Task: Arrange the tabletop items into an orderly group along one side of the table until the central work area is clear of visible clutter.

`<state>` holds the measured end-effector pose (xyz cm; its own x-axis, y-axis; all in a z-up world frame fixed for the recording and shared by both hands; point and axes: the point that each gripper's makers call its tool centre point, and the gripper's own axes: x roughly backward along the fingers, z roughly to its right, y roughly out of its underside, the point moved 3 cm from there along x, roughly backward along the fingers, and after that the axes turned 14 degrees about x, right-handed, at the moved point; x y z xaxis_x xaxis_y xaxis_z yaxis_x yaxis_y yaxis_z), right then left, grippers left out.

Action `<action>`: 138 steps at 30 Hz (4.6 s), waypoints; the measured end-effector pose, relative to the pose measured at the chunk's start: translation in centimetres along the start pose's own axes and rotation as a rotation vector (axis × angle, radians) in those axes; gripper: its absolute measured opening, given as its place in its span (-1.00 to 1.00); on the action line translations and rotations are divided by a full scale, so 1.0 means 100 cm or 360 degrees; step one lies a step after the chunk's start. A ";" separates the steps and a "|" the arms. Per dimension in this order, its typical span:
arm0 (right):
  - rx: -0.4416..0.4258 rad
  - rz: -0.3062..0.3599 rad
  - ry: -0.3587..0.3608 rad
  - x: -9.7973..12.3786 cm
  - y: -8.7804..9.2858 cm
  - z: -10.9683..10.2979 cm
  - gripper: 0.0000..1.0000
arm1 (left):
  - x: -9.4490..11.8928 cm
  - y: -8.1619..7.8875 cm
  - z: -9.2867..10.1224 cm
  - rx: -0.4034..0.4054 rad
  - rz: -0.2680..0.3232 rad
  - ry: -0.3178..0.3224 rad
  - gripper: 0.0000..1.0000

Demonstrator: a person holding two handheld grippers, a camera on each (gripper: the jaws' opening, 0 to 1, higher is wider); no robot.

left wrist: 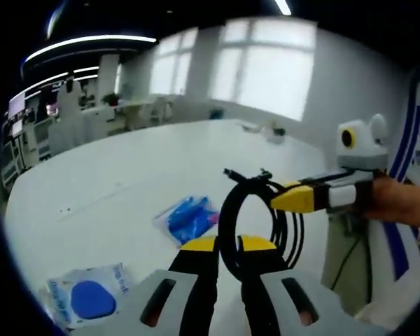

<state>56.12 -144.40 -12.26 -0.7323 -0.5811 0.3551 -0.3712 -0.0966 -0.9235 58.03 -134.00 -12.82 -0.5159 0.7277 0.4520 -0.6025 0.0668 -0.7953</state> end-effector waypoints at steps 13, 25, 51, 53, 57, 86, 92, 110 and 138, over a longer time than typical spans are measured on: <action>-0.0047 -0.0065 0.0057 0.007 0.023 0.030 -0.93 | -0.036 0.013 0.009 0.0030 -0.0067 0.0048 -0.88; -0.0120 -0.0171 0.0076 -0.013 0.055 0.056 -0.93 | -0.068 0.032 -0.010 0.0106 -0.0167 0.0009 -0.89; -0.0201 -0.0451 0.0043 -0.059 0.120 0.082 -0.92 | -0.114 0.085 -0.054 0.0407 -0.0422 -0.0105 -0.89; -0.0194 -0.0457 0.0037 -0.061 0.120 0.083 -0.91 | -0.115 0.087 -0.056 0.0426 -0.0429 -0.0114 -0.89; -0.0203 -0.0490 0.0032 -0.065 0.124 0.085 -0.91 | -0.118 0.090 -0.059 0.0492 -0.0450 -0.0111 -0.88; -0.0201 -0.0522 0.0057 -0.072 0.133 0.089 -0.84 | -0.119 0.096 -0.063 0.0682 -0.0456 -0.0055 -0.76; -0.0210 -0.0521 0.0071 -0.071 0.132 0.091 -0.78 | -0.118 0.093 -0.063 0.0659 -0.0442 -0.0042 -0.70; -0.0184 -0.0446 0.0160 -0.058 0.111 0.096 -0.53 | -0.105 0.078 -0.054 0.0537 -0.0373 0.0013 -0.31; -0.0058 -0.0265 0.0128 -0.041 0.064 0.072 -0.18 | -0.046 0.049 -0.044 0.0388 -0.0158 0.0070 0.17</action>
<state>60.81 -148.48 -20.69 -0.7017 -0.4929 0.5145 -0.5106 -0.1557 -0.8456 60.20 -134.00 -20.57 -0.4233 0.7549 0.5010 -0.7806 -0.0232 -0.6246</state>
